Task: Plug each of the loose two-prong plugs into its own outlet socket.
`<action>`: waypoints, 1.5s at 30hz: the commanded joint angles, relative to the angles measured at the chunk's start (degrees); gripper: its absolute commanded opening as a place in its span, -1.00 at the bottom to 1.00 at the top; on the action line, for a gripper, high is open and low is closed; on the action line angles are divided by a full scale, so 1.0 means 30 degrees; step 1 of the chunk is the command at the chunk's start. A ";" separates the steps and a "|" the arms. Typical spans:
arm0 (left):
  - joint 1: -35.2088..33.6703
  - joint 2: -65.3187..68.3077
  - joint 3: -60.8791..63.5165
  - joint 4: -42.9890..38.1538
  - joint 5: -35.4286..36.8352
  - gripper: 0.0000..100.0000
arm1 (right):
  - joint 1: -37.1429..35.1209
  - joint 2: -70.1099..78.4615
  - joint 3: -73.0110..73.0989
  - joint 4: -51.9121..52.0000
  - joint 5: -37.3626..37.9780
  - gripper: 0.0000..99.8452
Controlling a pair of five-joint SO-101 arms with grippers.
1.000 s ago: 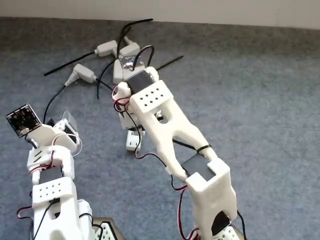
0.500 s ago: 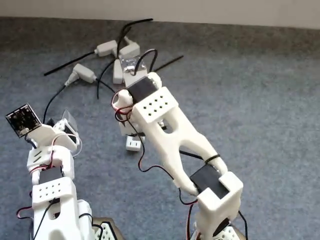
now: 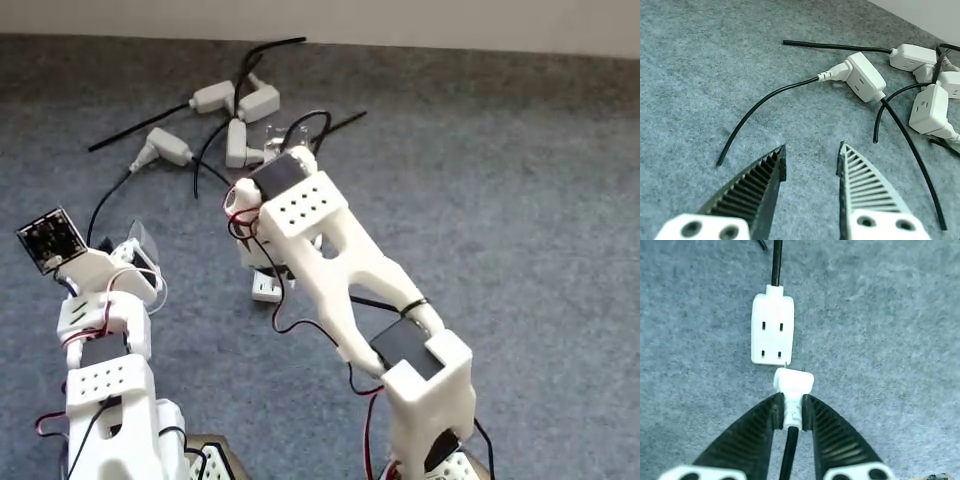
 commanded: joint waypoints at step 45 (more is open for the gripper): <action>0.0366 -0.0220 0.0161 -0.0879 0.0147 -0.64 | -0.0249 0.0337 -0.1070 -0.1714 0.2520 -0.93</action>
